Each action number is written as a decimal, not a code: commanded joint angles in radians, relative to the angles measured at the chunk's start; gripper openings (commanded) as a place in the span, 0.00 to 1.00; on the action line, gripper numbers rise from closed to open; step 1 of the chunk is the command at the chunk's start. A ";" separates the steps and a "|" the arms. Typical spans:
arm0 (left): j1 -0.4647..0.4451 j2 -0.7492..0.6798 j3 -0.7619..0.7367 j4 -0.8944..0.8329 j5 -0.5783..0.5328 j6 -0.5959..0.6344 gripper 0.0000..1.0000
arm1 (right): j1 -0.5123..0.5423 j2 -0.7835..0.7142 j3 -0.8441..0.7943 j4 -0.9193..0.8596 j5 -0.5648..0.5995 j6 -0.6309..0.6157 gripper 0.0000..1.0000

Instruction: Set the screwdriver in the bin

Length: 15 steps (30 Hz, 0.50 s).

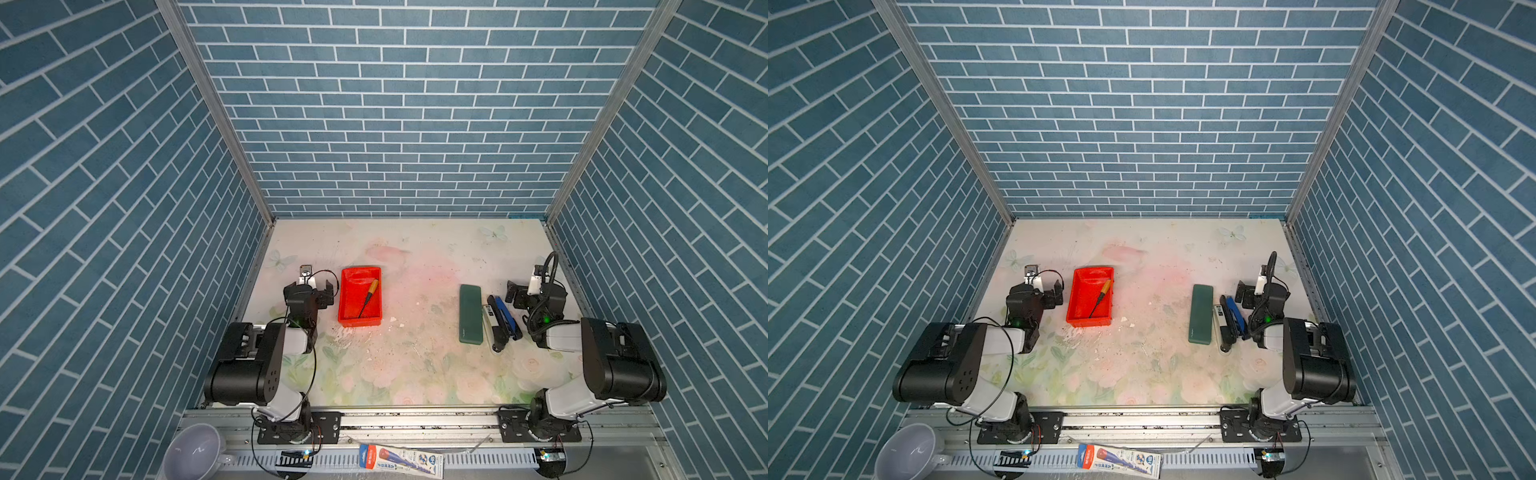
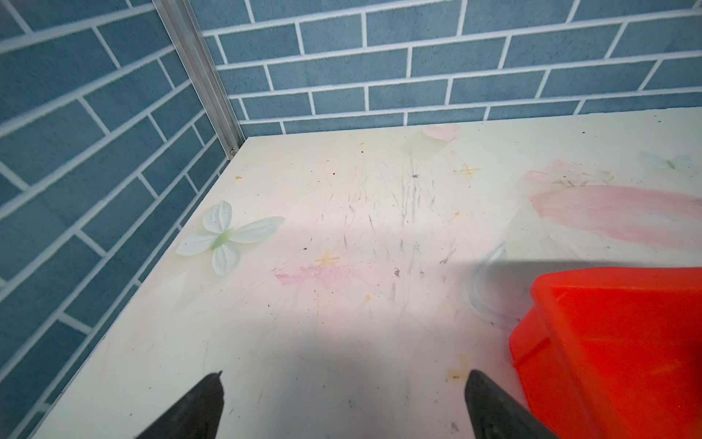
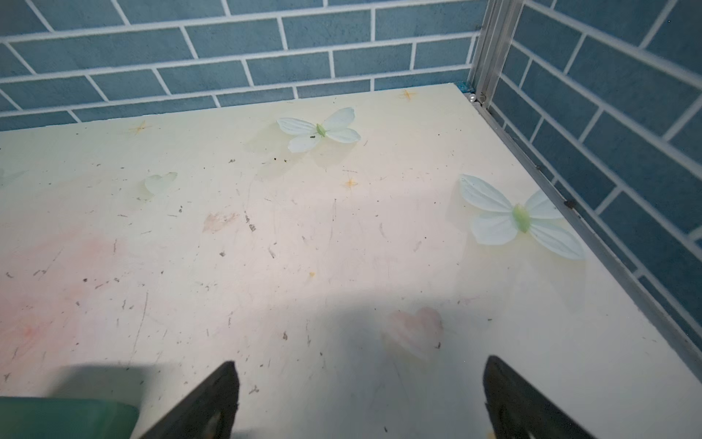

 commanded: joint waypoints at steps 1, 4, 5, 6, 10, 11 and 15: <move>0.006 -0.001 0.003 0.023 0.007 0.001 1.00 | -0.001 0.004 0.018 0.003 -0.014 -0.029 0.99; 0.006 -0.001 0.003 0.023 0.007 0.001 1.00 | -0.001 0.004 0.019 0.003 -0.014 -0.029 0.99; 0.006 -0.001 0.003 0.023 0.006 0.001 1.00 | -0.002 0.003 0.019 0.002 -0.014 -0.028 0.99; 0.006 -0.002 0.004 0.023 0.007 0.001 1.00 | -0.001 0.004 0.020 0.003 -0.014 -0.028 0.99; 0.006 -0.001 0.003 0.023 0.007 0.001 1.00 | -0.001 0.001 0.016 0.008 -0.014 -0.029 0.99; 0.006 -0.001 0.003 0.023 0.006 0.001 1.00 | -0.001 -0.003 -0.004 0.040 -0.014 -0.034 0.99; 0.006 -0.001 0.003 0.023 0.006 0.001 1.00 | -0.001 0.022 -0.187 0.418 0.049 0.004 0.99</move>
